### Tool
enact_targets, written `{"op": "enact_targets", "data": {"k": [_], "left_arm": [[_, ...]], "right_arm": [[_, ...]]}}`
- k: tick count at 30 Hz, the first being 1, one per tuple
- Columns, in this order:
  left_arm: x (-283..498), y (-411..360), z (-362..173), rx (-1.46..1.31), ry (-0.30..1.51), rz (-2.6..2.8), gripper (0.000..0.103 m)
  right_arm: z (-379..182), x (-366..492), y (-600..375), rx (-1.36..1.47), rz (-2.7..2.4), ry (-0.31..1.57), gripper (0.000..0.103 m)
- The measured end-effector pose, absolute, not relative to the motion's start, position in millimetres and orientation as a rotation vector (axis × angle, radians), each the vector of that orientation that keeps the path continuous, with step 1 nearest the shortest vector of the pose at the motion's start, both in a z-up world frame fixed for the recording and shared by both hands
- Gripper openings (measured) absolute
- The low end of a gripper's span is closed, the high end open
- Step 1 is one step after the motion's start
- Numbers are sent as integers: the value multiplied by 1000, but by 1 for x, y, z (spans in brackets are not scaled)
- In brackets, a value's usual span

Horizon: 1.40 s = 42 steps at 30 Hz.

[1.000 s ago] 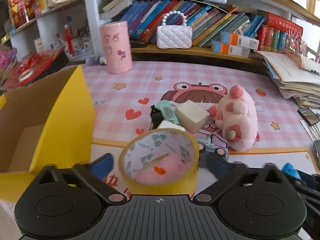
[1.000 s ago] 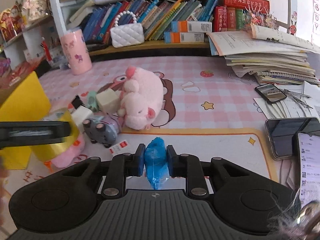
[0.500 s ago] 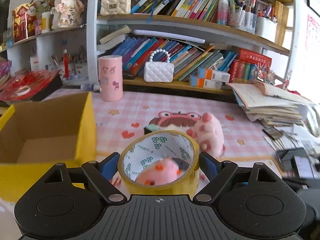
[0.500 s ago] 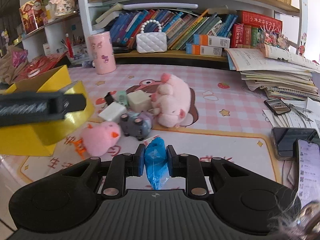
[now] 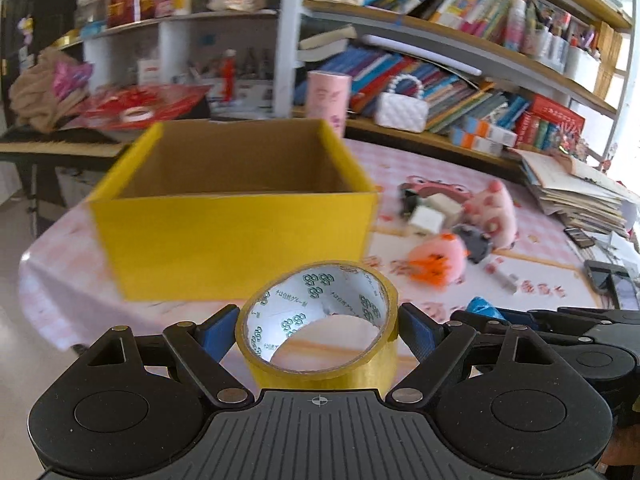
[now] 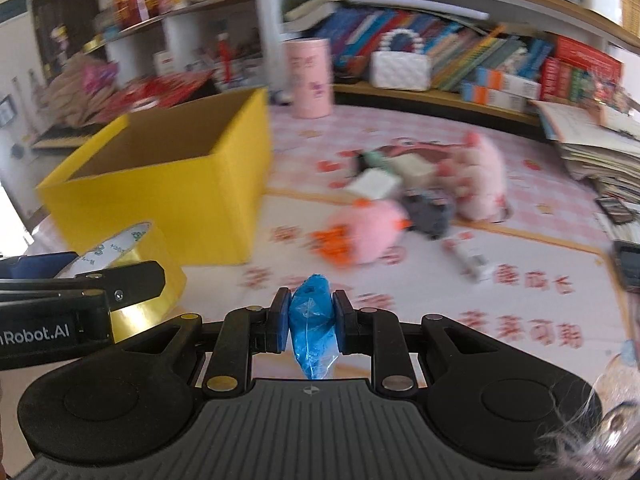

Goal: Organize objects
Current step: 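Carry the tape roll and blue toy with both tools over the yellow box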

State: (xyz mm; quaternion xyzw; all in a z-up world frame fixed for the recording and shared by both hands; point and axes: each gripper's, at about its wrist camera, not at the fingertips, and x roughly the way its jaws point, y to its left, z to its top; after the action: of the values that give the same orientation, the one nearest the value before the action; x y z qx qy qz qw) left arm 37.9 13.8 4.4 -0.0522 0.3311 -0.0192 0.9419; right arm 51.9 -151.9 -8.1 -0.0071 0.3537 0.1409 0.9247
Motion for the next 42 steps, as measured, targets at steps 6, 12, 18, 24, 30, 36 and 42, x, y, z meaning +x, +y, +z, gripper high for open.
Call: {"op": "enact_targets", "data": {"k": [6,12,18,24,30,36,42], "left_arm": [[6,63,2,-126,686,6,86],[-18,97,5,-129,663,14,86],[-32,115,10,-115,634,-5,86],[-37,129,13,-121,614,-8,86],[-36,136,14,-128,601,-18,86],[-31,139,13,-118,606,-29,86],[-21,142,19,-144,592,-31,86]], "right_arm": [[-7,22,-99,-46,343,723,20],[-5,-3,-68,-43,340,709,20],[-1,-20,-50,-27,316,688,20],[4,-27,-37,-31,312,677,20],[6,-27,-29,-39,305,681,20],[4,-22,-23,-51,300,721,20],[9,-7,-23,-44,297,739,20]]}}
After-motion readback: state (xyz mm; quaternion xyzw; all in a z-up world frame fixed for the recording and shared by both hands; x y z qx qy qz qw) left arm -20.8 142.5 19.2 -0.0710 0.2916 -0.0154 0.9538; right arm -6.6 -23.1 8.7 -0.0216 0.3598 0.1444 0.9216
